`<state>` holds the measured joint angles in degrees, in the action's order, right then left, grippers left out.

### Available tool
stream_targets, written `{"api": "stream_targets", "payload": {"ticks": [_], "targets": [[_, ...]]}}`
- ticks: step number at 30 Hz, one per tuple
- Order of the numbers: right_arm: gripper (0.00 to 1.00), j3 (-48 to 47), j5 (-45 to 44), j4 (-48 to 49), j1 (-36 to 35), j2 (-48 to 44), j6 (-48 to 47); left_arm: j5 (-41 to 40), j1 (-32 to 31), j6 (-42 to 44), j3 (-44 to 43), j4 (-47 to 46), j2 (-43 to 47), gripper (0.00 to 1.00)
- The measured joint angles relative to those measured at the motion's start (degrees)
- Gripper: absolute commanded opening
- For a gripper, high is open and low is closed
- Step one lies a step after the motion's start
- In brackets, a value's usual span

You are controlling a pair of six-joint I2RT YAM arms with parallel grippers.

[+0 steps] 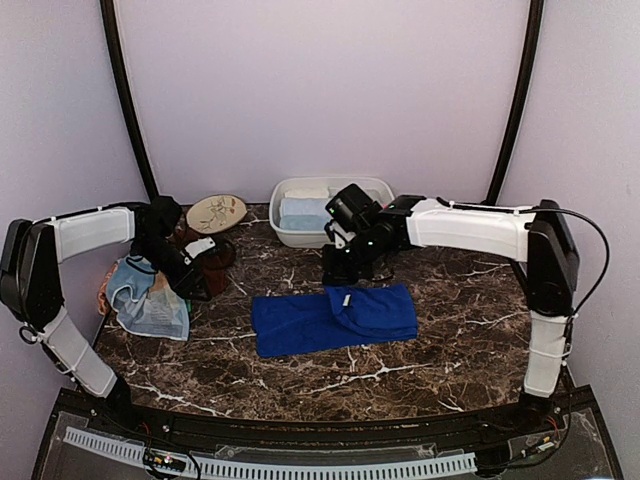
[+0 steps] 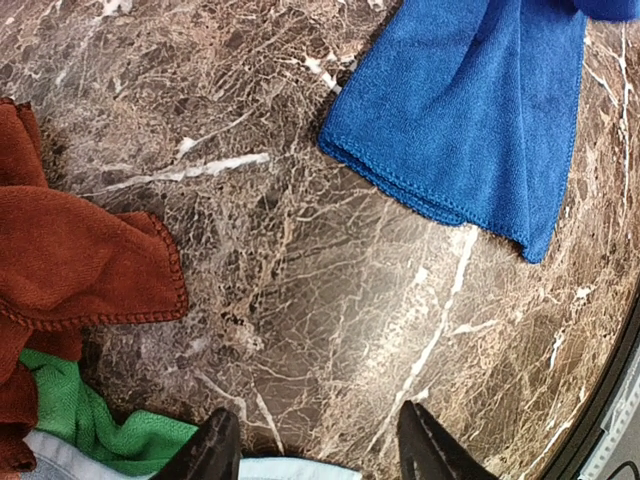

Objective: Roll the towels
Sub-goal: Fold the towel at the center of the board.

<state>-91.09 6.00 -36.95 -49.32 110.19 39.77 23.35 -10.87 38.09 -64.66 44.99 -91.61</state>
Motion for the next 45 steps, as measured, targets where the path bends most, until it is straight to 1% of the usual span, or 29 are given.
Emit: {"api": "stream_targets", "payload": {"ticks": [4, 7, 11, 15, 18, 19, 20, 22, 24, 25, 26, 30, 33, 35, 38, 40, 42, 45], "targets": [[0.00, -10.84, 1.49, -1.40, -4.50, 9.16, 0.07, -0.13, 0.48, 0.02, 0.39, -0.09, 0.76, 0.55], [0.00, -16.50, 2.67, -1.95, -6.40, 13.49, 0.20, -0.28, 0.59, 0.07, 1.05, -0.17, 1.11, 0.55], [0.00, -22.10, 4.28, -2.84, -7.96, 17.64, 0.57, -0.46, 0.76, 0.17, 1.88, -0.15, 1.64, 0.55], [0.00, -25.09, 5.81, -2.93, -8.39, 20.37, 1.27, -0.50, 0.79, 0.26, 2.23, -0.33, 1.66, 0.55], [0.22, -25.44, 7.26, -2.58, -8.41, 21.79, 1.86, -0.50, 0.81, 0.26, 2.36, -0.35, 1.66, 0.55], [0.26, -25.44, 7.87, -2.34, -8.44, 22.23, 2.10, -0.50, 0.81, 0.26, 2.38, -0.35, 1.66, 0.55], [0.37, -25.44, 8.55, -1.97, -8.46, 22.71, 2.27, -0.50, 0.81, 0.26, 2.43, -0.39, 1.66, 0.55], [0.45, -25.44, 10.16, -0.87, -8.55, 23.61, 3.10, -0.52, 0.85, 0.26, 2.47, -0.39, 1.66, 0.55], [0.56, -25.44, 11.98, 0.57, -8.72, 24.46, 4.02, -0.55, 0.87, 0.28, 2.47, -0.39, 1.66, 0.55], [0.60, -25.44, 12.66, 1.11, -8.79, 24.68, 4.72, -0.61, 0.87, 0.28, 2.49, -0.39, 1.66, 0.55], [0.61, -25.42, 13.81, 1.86, -8.83, 24.85, 5.16, -0.68, 0.87, 0.28, 2.49, -0.39, 1.66, 0.55], [0.61, -24.35, 16.04, 4.79, -8.48, 24.30, 5.88, -0.72, 0.87, 0.33, 2.49, -0.39, 1.66, 0.55], [0.59, -18.21, 16.94, 7.48, -7.30, 20.70, 6.29, -0.33, 0.87, 0.31, 2.49, -0.42, 1.64, 0.54], [0.56, -12.90, 16.96, 7.78, -5.35, 16.83, 6.16, 0.39, 0.79, 0.24, 2.32, -0.31, 1.44, 0.53], [0.50, -4.72, 16.00, 8.13, -0.11, 9.55, 4.76, 1.22, -0.39, 0.00, 1.29, -0.33, 0.55, 0.53], [0.47, 0.63, 14.75, 8.22, 4.85, 4.63, 3.32, 1.07, -2.64, -0.26, 0.55, -0.55, -0.02, 0.53], [0.45, 5.40, 13.09, 8.52, 9.38, 1.09, 1.51, 0.98, -6.23, -0.66, -0.26, -0.83, -0.74, 0.53], [0.42, 11.76, 10.01, 8.11, 15.06, -1.40, -0.81, 0.90, -12.15, -1.14, -2.01, -1.62, -2.80, 0.53]]}}
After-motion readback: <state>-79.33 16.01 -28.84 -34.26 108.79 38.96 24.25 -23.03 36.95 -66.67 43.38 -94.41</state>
